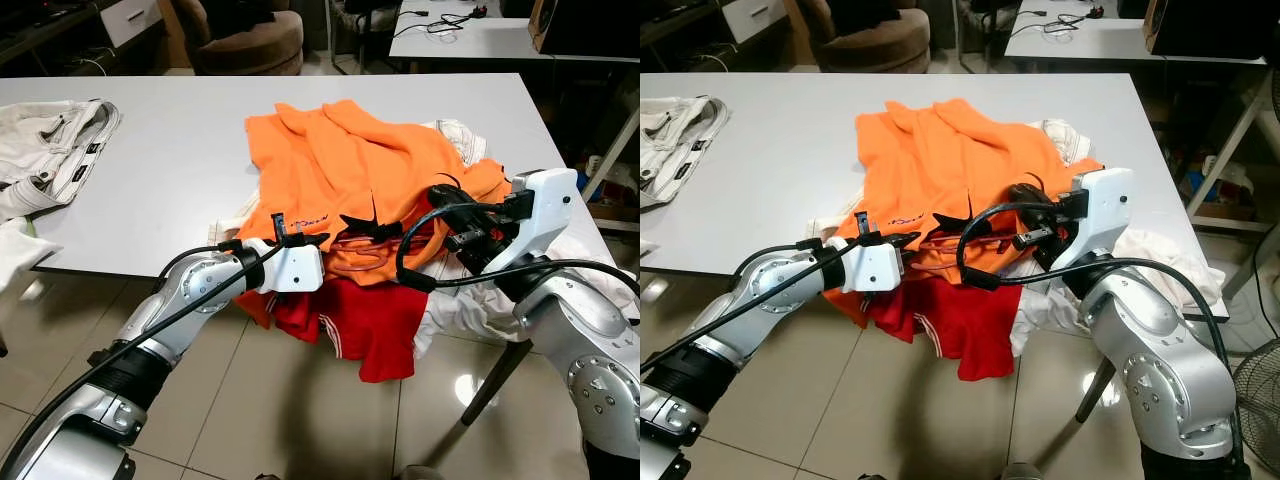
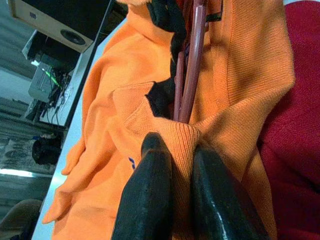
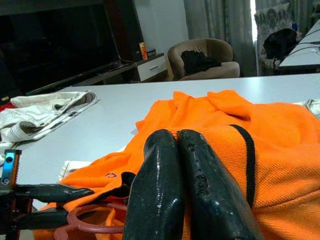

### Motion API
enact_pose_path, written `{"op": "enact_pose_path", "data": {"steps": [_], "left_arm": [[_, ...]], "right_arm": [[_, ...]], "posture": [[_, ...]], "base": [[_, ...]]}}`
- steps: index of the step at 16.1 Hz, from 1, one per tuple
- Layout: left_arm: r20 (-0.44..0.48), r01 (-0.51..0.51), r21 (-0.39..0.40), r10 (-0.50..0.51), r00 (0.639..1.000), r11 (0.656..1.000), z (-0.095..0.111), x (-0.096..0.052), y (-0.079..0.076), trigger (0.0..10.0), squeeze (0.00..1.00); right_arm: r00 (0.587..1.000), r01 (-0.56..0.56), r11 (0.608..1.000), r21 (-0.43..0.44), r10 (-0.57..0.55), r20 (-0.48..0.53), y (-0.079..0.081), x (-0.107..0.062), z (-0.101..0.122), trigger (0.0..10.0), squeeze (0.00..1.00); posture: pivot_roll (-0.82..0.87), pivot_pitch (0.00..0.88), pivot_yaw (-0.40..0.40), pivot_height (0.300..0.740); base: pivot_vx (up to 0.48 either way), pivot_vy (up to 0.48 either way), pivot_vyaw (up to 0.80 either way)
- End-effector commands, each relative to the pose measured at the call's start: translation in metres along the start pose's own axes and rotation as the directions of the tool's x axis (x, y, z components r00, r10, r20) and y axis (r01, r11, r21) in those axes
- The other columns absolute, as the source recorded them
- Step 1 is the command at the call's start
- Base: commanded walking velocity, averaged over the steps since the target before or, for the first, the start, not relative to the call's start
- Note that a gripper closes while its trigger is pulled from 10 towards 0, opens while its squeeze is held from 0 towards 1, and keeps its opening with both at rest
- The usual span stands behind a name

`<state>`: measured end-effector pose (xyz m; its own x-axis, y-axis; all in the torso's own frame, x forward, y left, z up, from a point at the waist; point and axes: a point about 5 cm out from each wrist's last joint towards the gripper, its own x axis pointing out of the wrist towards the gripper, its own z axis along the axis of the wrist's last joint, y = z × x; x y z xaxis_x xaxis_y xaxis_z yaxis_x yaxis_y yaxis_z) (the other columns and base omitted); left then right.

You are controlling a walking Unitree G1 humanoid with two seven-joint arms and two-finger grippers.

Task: Hang hanger

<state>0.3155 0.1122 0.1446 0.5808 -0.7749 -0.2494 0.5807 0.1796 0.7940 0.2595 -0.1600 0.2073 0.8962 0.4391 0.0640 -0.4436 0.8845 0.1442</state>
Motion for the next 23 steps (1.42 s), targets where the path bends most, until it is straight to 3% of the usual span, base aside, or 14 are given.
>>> {"op": "enact_pose_path", "data": {"steps": [1,2,4,7,10,12,14,16,17,18,19,20,23], "left_arm": [[0.011,0.000,0.011,0.000,1.000,1.000,0.002,-0.002,0.004,0.0,0.00],[0.031,0.013,0.009,-0.013,0.999,1.000,0.005,-0.001,0.003,0.0,0.00],[0.032,0.023,0.011,-0.023,0.999,1.000,0.005,-0.003,0.003,0.0,0.00],[0.025,0.033,0.003,-0.034,0.999,0.999,0.003,-0.005,0.002,0.0,0.00],[0.024,0.042,-0.002,-0.042,0.999,0.999,0.002,-0.004,0.002,0.0,0.00],[0.024,0.051,-0.001,-0.051,0.998,0.999,0.001,-0.003,0.001,0.0,0.00],[0.034,0.060,-0.009,-0.060,0.998,0.998,0.001,-0.003,0.000,0.0,0.00],[0.063,0.111,-0.047,-0.108,0.992,0.993,0.002,-0.002,-0.003,0.0,0.00],[0.077,0.136,-0.077,-0.130,0.989,0.988,0.003,-0.002,-0.003,0.0,0.00],[0.107,0.192,-0.200,-0.174,0.979,0.961,0.005,0.000,-0.001,0.0,0.00],[0.129,0.220,-0.253,-0.192,0.973,0.942,0.006,0.001,0.000,0.0,0.00],[0.164,0.260,-0.373,-0.213,0.963,0.891,0.009,0.005,0.008,0.0,0.00],[0.249,0.324,-0.508,-0.224,0.942,0.798,0.016,0.012,0.029,0.0,0.00]], "right_arm": [[1.000,0.007,1.000,0.002,-0.007,-0.009,-0.002,0.001,0.000,4.3,0.00],[0.999,0.007,1.000,0.002,-0.007,-0.032,-0.009,-0.001,-0.005,10.0,1.00],[0.999,0.025,0.999,-0.019,-0.025,-0.028,-0.017,-0.004,-0.001,10.0,1.00],[0.995,-0.070,0.994,-0.086,0.064,-0.077,-0.018,-0.017,0.011,10.0,1.00],[0.965,-0.230,0.966,-0.121,0.209,-0.161,-0.007,-0.037,0.022,10.0,1.00],[0.942,-0.314,0.942,-0.117,0.293,-0.165,0.004,-0.047,0.029,10.0,1.00],[0.953,-0.303,0.938,-0.165,0.296,-0.068,0.007,-0.049,0.046,10.0,1.00],[0.990,-0.124,0.965,-0.232,0.137,0.039,-0.010,-0.046,0.065,10.0,1.00],[0.995,-0.064,0.968,-0.242,0.081,0.061,-0.016,-0.046,0.068,10.0,0.42],[0.995,-0.003,0.974,-0.225,0.025,0.095,-0.023,-0.049,0.072,10.0,0.00],[0.994,0.012,0.977,-0.211,0.011,0.108,-0.025,-0.050,0.074,10.0,0.00],[0.993,0.024,0.980,-0.197,-0.001,0.115,-0.028,-0.052,0.074,10.0,0.00],[0.995,0.009,0.982,-0.188,0.009,0.097,-0.023,-0.053,0.066,10.0,0.00]], "posture": [[-0.22,0.036,0.105,0.740],[-0.22,0.036,0.105,0.740],[-0.22,0.036,0.105,0.740],[-0.22,0.038,0.103,0.740],[-0.24,0.033,0.115,0.740],[-0.25,0.032,0.127,0.740],[-0.26,0.029,0.137,0.740],[-0.27,0.023,0.143,0.740],[-0.27,0.020,0.143,0.740],[-0.27,0.016,0.141,0.740],[-0.27,0.016,0.142,0.740],[-0.27,0.014,0.141,0.740],[-0.28,0.007,0.146,0.740]], "base": [[0.000,0.000,0.00],[0.000,0.000,0.00],[0.000,0.000,0.00],[0.000,0.000,0.00],[0.000,0.000,0.00],[0.000,0.000,0.00],[0.000,0.000,0.00],[0.000,0.000,0.00],[0.000,0.000,0.00],[0.000,0.000,0.00],[0.000,0.000,0.00],[0.000,0.000,0.00],[0.000,0.000,0.00]]}}
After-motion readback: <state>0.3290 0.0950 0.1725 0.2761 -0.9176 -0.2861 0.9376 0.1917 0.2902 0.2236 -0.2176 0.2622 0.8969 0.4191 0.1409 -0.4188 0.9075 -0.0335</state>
